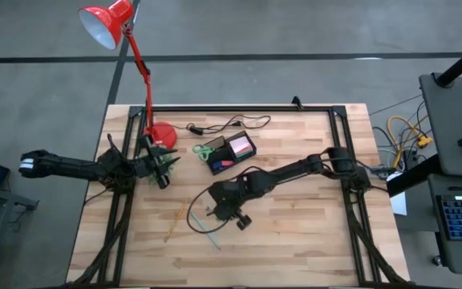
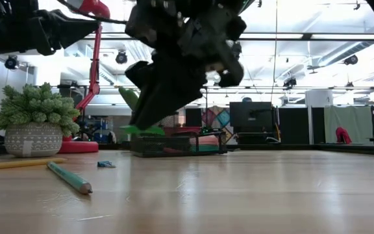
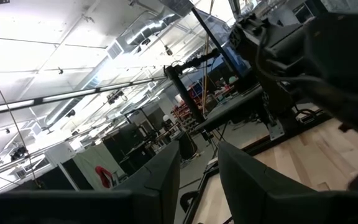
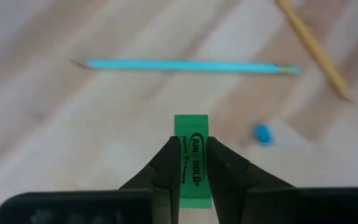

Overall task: Pick and place office supplies into organizer
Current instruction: Put the green eraser into the black desk organizer

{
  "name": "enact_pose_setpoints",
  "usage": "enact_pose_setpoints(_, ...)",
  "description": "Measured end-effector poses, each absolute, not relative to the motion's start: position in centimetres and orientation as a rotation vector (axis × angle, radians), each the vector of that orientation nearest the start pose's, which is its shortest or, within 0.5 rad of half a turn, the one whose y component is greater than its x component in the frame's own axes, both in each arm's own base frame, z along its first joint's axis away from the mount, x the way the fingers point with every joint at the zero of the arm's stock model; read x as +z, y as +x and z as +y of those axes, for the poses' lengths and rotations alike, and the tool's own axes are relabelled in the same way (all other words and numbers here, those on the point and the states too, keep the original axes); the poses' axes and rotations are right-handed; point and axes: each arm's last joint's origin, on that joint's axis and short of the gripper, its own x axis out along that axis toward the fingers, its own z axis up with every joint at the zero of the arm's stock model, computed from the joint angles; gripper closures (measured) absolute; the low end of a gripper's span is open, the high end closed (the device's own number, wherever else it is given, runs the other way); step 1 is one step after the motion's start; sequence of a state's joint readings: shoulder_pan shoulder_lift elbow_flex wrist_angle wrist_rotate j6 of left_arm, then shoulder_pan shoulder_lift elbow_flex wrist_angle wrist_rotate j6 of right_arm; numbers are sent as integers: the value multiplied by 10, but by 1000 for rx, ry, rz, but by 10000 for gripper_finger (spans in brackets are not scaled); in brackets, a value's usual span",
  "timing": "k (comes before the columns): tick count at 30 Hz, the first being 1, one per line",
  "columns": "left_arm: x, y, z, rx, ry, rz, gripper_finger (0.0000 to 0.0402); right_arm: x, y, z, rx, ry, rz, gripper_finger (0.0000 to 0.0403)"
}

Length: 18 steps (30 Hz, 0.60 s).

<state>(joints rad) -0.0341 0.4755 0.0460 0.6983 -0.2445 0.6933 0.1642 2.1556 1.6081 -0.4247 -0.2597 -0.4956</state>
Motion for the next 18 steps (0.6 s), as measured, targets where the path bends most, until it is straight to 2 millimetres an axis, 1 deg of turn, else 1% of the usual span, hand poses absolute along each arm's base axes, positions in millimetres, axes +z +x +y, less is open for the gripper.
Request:
enact_pose_setpoints(6, 202, 126, 3, 292, 649, -183, 306, 171, 456, 51, 509, -483, 880, 346)
enact_pose_setpoints(10, 202, 126, 3, 292, 649, -182, 306, 171, 458, 28, 436, -479, 901, 346)
enact_pose_setpoints(18, 202, 126, 3, 292, 649, -182, 306, 171, 458, -10, 371, -459, 922, 346)
